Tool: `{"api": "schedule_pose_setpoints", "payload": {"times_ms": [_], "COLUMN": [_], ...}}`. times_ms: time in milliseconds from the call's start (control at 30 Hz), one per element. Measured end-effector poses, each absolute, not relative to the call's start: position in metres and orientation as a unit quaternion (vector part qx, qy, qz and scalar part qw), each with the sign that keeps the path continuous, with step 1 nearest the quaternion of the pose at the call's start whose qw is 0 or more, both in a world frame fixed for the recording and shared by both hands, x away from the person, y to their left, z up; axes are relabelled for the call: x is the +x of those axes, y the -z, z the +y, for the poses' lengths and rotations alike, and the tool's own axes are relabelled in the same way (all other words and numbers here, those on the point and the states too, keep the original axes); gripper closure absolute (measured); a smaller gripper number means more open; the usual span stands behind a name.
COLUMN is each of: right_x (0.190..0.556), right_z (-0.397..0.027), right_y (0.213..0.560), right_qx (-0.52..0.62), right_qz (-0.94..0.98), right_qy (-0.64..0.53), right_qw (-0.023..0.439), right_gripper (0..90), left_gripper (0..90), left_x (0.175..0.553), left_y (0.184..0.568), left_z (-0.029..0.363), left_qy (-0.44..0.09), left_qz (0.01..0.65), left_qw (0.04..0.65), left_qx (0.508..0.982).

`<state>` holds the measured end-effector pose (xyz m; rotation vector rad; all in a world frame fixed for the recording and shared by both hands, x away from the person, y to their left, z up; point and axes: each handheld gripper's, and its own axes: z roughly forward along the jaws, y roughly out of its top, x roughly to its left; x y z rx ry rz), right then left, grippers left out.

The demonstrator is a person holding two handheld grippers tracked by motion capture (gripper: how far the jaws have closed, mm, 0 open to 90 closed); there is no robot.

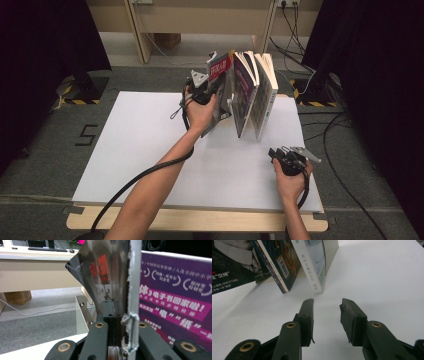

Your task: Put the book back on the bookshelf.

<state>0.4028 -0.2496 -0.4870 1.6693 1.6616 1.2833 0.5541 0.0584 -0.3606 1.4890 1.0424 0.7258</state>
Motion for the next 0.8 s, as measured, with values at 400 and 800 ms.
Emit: {"api": "schedule_pose_setpoints", "payload": {"times_ms": [400,800], "right_x": [0.403,0.402], "right_z": [-0.248,-0.250], "right_y": [0.487,0.486], "right_qx": [0.603,0.605], "right_qz": [0.606,0.605], "right_qy": [-0.465,-0.465], "right_qw": [0.229,0.228], "right_gripper": [63.5,63.5], "left_gripper": [81.2,70.2], "left_x": [0.549,0.558], "left_y": [0.365,0.348], "left_z": [0.057,0.061], "left_qy": [-0.293,-0.256], "left_qz": [0.435,0.459], "left_qw": [0.533,0.547], "left_qx": [0.664,0.652]}}
